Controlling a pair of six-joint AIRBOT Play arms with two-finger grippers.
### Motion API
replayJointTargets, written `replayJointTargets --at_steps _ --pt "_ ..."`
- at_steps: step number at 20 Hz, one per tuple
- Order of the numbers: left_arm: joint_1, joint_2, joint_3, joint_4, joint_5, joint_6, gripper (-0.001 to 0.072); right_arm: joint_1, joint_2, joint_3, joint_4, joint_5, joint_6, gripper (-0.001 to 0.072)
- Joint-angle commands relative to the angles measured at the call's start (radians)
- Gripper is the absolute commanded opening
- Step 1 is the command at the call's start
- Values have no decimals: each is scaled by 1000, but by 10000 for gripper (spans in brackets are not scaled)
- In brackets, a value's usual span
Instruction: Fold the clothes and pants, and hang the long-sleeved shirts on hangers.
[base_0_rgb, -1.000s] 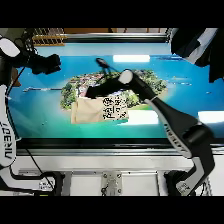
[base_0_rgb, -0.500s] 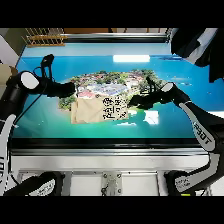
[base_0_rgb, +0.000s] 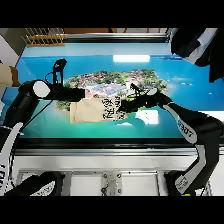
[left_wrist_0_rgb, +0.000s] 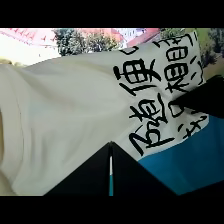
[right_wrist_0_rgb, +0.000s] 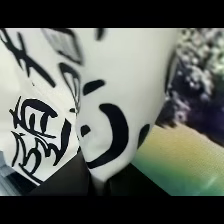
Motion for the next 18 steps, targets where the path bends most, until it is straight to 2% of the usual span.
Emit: replayJointTargets --at_steps 1,3,5,8,11,15,18 --pt "-6 2 -2 -2 5 -12 7 38 -2 58 37 -32 -16 13" --pt "-6 2 -2 -2 -8 -12 7 -6 50 84 -52 -32 19 12" --pt "-6 2 -2 -2 -19 -12 7 -105 140 104 -228 -32 118 12" --pt "-6 2 -2 -2 -23 -12 7 -326 301 105 -515 -21 278 13" --pt "-6 2 -2 -2 -20 -20 7 -565 419 104 -700 11 370 12" --pt "-6 2 -2 -2 -20 -27 7 -841 513 48 -774 38 483 12" --pt "-6 2 -2 -2 -20 -27 7 -954 581 -91 -784 53 495 13"
